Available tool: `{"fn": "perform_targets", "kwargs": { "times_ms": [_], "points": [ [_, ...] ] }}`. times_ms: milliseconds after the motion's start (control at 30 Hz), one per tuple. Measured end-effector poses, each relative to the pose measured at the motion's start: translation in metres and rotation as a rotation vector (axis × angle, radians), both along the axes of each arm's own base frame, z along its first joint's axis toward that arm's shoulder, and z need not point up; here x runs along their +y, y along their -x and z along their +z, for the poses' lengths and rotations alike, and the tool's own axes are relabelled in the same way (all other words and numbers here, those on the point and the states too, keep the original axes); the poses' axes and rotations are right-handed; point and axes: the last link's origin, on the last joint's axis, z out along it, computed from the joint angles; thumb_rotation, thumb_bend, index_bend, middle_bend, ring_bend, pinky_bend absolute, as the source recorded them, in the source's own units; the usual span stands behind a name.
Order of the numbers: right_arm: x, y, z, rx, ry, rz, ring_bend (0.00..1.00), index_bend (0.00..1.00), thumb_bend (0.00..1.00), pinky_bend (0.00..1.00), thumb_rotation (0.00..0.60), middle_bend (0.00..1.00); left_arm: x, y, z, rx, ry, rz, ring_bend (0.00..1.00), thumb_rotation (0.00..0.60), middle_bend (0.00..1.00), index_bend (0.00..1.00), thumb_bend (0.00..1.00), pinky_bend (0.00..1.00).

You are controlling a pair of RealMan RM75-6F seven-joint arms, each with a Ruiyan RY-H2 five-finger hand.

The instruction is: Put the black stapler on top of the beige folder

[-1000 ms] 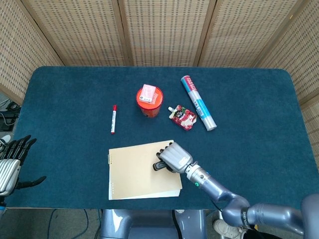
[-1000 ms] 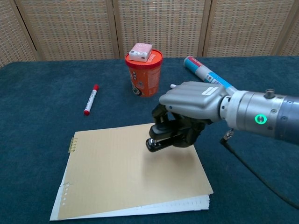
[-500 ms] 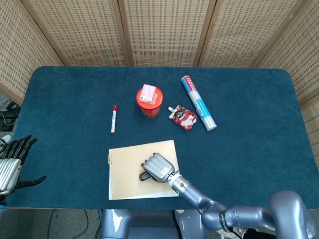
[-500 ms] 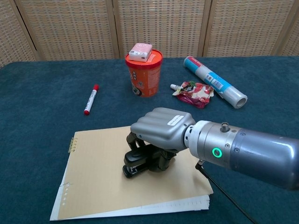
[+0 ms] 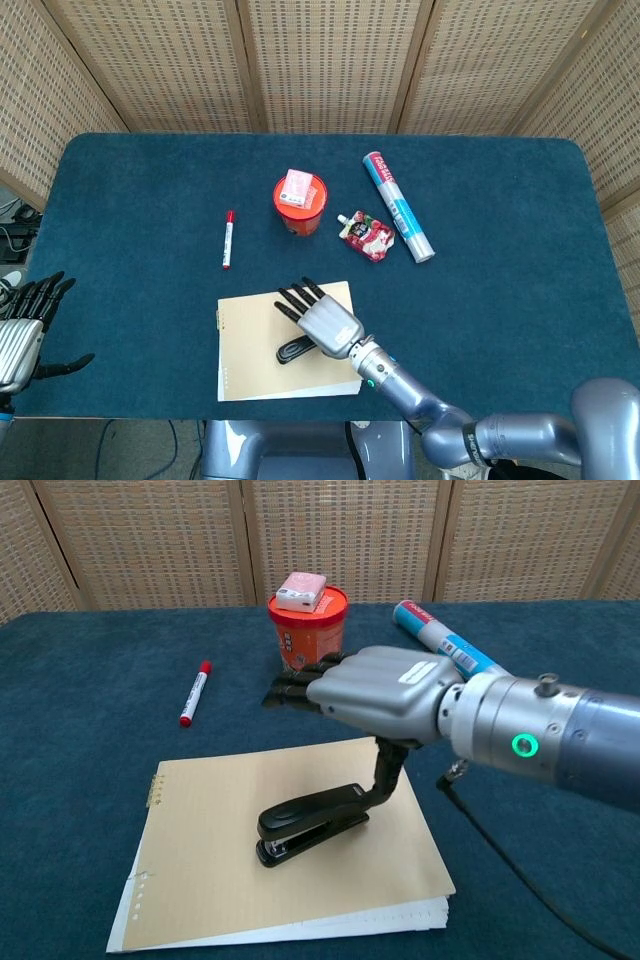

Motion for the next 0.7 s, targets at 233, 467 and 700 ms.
{"fn": "perform_targets", "kwargs": {
  "times_ms": [233,467,700],
  "points": [
    [-0.015,0.04,0.073,0.08,0.223,0.096,0.0,0.0,0.0,0.0,0.6,0.0,-0.006,-0.006,0.003,-0.008,-0.005,-0.031,0.0,0.6,0.0,0.0,0.0,0.0],
    [-0.005,0.108,0.141,-0.015,0.393,0.028,0.0,0.0,0.0,0.0,0.6,0.0,-0.016,-0.013,0.007,-0.018,-0.02,-0.067,0.0,0.6,0.0,0.0,0.0,0.0],
    [0.047,0.194,0.194,-0.136,0.517,-0.192,0.0,0.0,0.0,0.0,0.6,0.0,-0.026,-0.018,0.008,-0.018,-0.023,-0.095,0.0,0.6,0.0,0.0,0.0,0.0]
  ]
}}
